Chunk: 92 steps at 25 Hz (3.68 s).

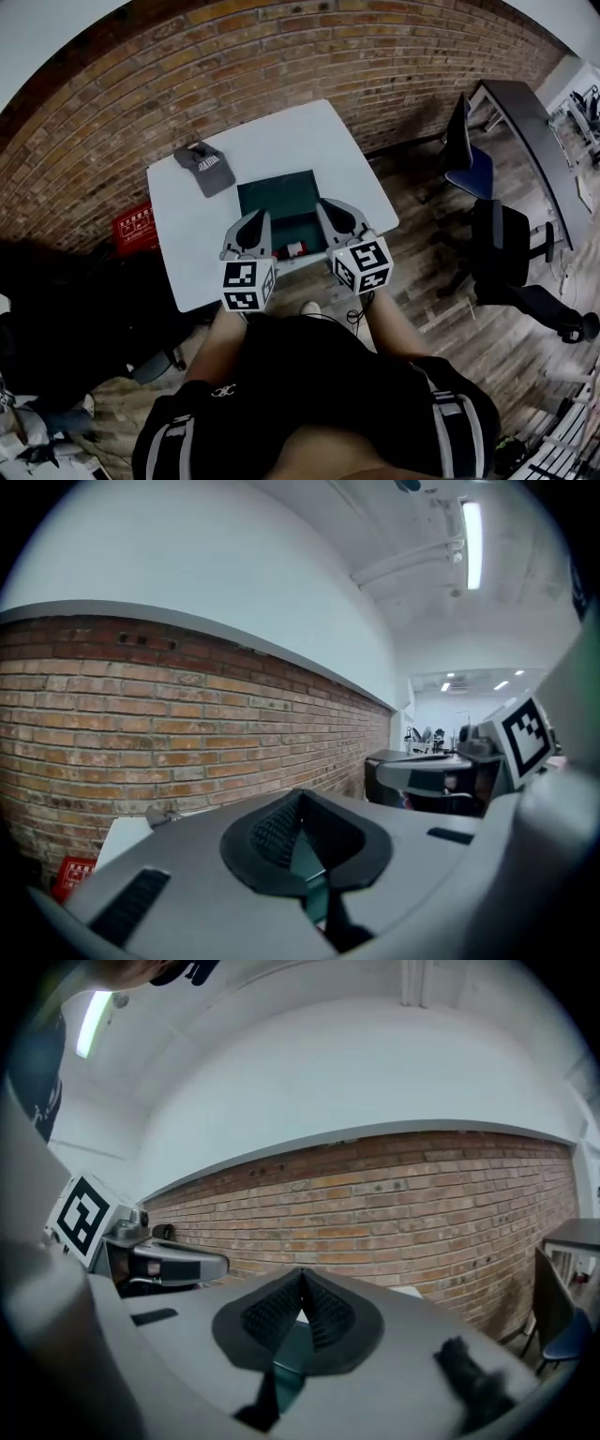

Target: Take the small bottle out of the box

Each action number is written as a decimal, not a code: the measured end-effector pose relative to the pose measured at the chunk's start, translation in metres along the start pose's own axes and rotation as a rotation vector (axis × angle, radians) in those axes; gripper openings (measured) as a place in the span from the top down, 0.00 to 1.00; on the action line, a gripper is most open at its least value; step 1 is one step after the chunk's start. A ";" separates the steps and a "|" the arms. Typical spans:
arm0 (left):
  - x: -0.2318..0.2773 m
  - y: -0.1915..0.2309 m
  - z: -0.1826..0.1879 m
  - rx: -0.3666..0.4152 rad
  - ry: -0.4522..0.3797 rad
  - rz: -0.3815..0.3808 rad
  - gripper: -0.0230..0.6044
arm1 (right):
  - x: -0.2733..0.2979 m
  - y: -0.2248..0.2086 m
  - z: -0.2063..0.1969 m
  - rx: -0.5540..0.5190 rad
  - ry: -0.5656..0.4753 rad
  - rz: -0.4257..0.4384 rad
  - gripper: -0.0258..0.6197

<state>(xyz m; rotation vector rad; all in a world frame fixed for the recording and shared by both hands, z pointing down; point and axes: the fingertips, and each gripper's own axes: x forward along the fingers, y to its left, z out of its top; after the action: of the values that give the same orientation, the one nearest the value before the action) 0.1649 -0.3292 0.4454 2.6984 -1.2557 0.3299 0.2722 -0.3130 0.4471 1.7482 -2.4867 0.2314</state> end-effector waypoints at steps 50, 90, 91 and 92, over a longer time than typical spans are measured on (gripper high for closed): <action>-0.017 0.113 -0.082 -0.177 0.121 0.089 0.94 | 0.054 0.070 -0.281 -0.512 1.103 0.896 0.76; 0.014 0.120 -0.076 -0.151 0.143 0.044 0.94 | 0.083 0.073 -0.305 -0.272 1.196 0.668 0.63; 0.014 0.120 -0.076 -0.151 0.142 0.045 0.94 | 0.083 0.073 -0.305 -0.282 1.198 0.675 0.63; 0.014 0.121 -0.075 -0.151 0.140 0.046 0.94 | 0.084 0.072 -0.304 -0.304 1.196 0.680 0.63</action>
<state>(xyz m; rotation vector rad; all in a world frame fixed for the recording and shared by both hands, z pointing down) 0.0710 -0.3997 0.5265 2.4780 -1.2511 0.4045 0.1728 -0.3131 0.7553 0.3176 -1.8664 0.6501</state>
